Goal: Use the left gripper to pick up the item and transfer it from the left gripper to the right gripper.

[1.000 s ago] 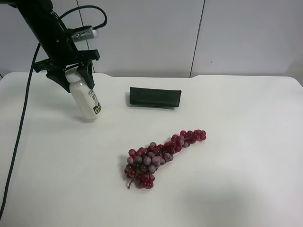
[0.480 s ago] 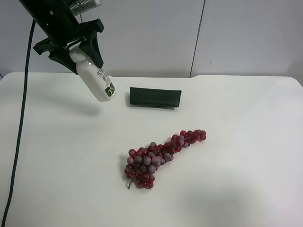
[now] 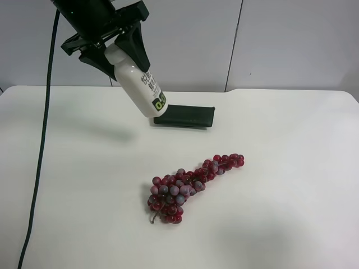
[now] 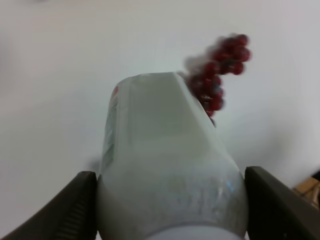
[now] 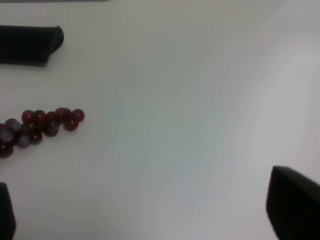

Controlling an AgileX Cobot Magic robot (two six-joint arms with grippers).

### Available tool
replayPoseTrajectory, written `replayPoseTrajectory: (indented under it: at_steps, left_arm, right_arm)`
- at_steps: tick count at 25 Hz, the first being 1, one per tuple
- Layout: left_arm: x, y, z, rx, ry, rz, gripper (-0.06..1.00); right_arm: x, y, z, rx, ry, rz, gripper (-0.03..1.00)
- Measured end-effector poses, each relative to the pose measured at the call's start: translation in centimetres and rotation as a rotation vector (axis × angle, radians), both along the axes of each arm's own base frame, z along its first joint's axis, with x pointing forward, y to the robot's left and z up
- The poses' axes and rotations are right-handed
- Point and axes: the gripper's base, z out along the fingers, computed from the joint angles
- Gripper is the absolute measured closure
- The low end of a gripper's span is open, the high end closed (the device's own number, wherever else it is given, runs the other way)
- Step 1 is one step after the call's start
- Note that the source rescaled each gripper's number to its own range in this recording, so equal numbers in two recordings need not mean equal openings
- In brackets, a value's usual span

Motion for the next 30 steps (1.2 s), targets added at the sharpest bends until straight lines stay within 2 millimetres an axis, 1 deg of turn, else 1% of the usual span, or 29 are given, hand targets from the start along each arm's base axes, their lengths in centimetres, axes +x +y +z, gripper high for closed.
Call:
replayPoseTrajectory:
  at_steps: [3,7,11,16,19,23,27,30]
  left_arm:
    - [-1.1,-0.8,0.1,-0.038,0.018,-0.036,0.91]
    - [-2.4,-1.1,-0.8,-0.083,0.075,-0.066,0.91]
    - [-4.0,-0.7,-1.5,-0.097,0.115,-0.085,0.91]
    - [-6.7,0.1,-1.5,-0.128,0.141,-0.103,0.91]
    - [-7.8,0.5,-1.6,-0.142,0.149,-0.113,0.91]
    - [-8.6,0.6,-1.4,-0.169,0.148,-0.126,0.91]
    - [-8.9,0.3,-0.7,-0.227,0.130,-0.145,0.91]
    - [-8.9,0.2,-0.5,-0.240,0.125,-0.153,0.91]
  right_arm:
    - [0.0,0.0,0.0,0.000,0.000,0.000,-0.02]
    - [0.0,0.0,0.0,0.000,0.000,0.000,-0.02]
    - [0.0,0.0,0.0,0.000,0.000,0.000,-0.02]
    - [0.0,0.0,0.0,0.000,0.000,0.000,-0.02]
    - [0.0,0.0,0.0,0.000,0.000,0.000,-0.02]
    - [0.0,0.0,0.0,0.000,0.000,0.000,-0.02]
    - [0.0,0.0,0.0,0.000,0.000,0.000,-0.02]
    - [0.0,0.0,0.0,0.000,0.000,0.000,-0.02]
